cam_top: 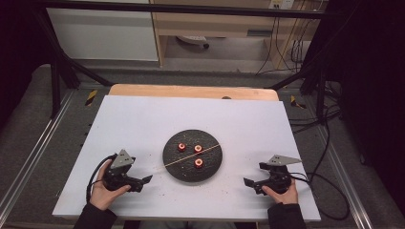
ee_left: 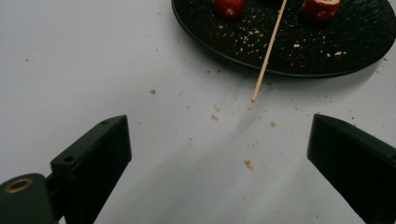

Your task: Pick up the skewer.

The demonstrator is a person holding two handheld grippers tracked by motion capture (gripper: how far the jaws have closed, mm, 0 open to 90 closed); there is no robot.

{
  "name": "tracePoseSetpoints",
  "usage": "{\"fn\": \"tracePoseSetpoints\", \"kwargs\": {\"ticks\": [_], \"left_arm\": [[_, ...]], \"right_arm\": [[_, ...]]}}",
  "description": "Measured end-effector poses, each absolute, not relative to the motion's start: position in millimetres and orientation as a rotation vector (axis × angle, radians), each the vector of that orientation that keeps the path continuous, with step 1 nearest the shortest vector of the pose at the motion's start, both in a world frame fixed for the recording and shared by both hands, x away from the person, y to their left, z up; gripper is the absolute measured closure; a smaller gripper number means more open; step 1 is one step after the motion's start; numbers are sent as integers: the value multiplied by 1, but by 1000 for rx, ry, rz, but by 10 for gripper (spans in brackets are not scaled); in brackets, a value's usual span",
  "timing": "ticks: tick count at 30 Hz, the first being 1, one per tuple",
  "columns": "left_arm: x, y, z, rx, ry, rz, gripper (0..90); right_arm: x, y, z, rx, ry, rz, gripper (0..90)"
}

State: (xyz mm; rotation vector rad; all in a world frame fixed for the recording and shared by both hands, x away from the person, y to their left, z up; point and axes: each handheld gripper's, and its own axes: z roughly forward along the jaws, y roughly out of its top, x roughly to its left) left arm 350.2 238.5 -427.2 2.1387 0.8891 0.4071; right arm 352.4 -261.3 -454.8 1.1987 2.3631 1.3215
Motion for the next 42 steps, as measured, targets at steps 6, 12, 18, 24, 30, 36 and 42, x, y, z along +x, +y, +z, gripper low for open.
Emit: {"fn": "tracePoseSetpoints", "kwargs": {"ticks": [6, 12, 18, 24, 30, 36, 42], "left_arm": [[353, 228, -422, 2155, 871, 411, 58], [357, 216, -415, 2166, 848, 413, 58], [362, 203, -409, 2193, 823, 415, 58], [368, 189, -406, 2224, 809, 409, 59], [374, 177, -405, 2249, 795, 399, 64], [381, 163, -401, 2286, 769, 397, 72], [388, 149, -400, 2322, 753, 395, 92]], "right_arm": [[352, -260, -455, 1200, 2367, 1317, 8], [352, -260, -455, 1198, 2368, 1313, 7], [352, -259, -455, 1204, 2369, 1308, 7], [352, -259, -455, 1196, 2375, 1303, 8], [352, -259, -455, 1192, 2376, 1303, 8], [352, -259, -455, 1195, 2377, 1303, 9], [352, -259, -455, 1191, 2378, 1301, 9]]}}
